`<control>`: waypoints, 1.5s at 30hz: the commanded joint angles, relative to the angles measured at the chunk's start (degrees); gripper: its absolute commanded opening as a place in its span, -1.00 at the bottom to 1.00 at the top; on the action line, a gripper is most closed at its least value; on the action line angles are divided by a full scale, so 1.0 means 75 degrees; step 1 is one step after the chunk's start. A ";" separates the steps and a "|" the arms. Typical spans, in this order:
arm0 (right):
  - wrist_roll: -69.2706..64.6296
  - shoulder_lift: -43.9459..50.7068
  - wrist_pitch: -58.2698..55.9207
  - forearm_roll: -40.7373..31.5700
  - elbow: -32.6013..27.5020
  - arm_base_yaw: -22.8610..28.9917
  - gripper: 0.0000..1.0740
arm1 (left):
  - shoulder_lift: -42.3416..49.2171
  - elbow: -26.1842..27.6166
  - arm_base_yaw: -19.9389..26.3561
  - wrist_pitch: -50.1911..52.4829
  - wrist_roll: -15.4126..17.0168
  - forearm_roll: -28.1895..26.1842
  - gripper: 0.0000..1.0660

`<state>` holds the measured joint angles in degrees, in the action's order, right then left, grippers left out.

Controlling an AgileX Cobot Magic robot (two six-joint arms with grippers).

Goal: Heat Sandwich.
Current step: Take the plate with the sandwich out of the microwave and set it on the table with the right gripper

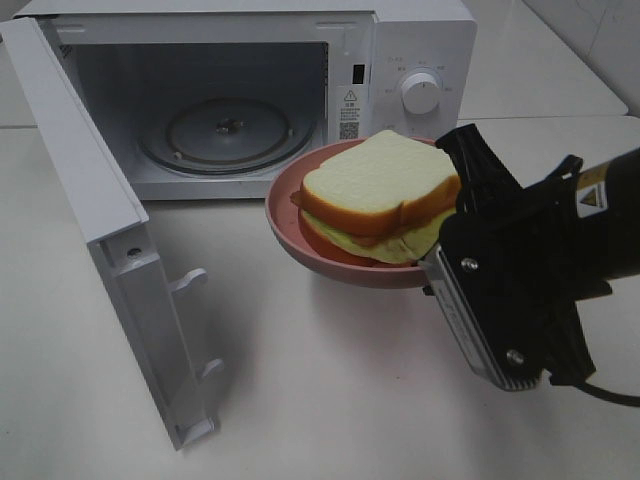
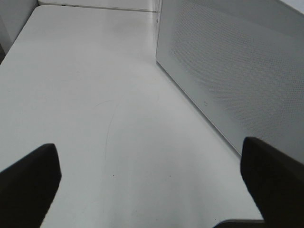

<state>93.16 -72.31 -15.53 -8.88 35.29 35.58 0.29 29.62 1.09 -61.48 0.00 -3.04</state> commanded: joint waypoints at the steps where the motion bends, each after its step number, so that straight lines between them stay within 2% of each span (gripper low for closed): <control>1: -0.0206 0.0390 0.0344 0.0176 -0.0244 -0.0015 -1.00 | 0.0130 -0.0015 0.0031 0.0031 0.0000 0.0015 0.82; 5: -0.1291 0.1230 0.0298 0.1253 -0.0825 -0.0008 -1.00 | 0.0130 -0.0015 0.0031 0.0031 0.0000 0.0015 0.82; 10: -0.2399 0.2032 0.0107 0.2139 -0.1161 -0.0008 -1.00 | 0.0130 -0.0015 0.0031 0.0031 0.0000 0.0015 0.82; 23: -0.4003 0.3835 -0.1207 0.3277 -0.1673 -0.0008 -1.00 | 0.0130 -0.0015 0.0031 0.0031 0.0000 0.0015 0.82; 30: -0.5080 0.3934 -0.1696 0.4057 -0.1673 -0.0008 -1.00 | 0.0130 -0.0015 0.0031 0.0031 0.0000 0.0015 0.82; 37: -0.7601 0.3927 -0.1948 0.5638 -0.1673 -0.0008 -1.00 | 0.0130 -0.0015 0.0031 0.0031 0.0000 0.0015 0.82; 45: -0.9702 0.3820 -0.2827 0.6853 -0.1673 -0.0008 -1.00 | 0.0130 -0.0015 0.0031 0.0031 0.0000 0.0015 0.82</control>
<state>24.29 -43.49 -35.98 38.90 22.46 35.64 0.29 29.62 1.09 -61.48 0.00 -3.04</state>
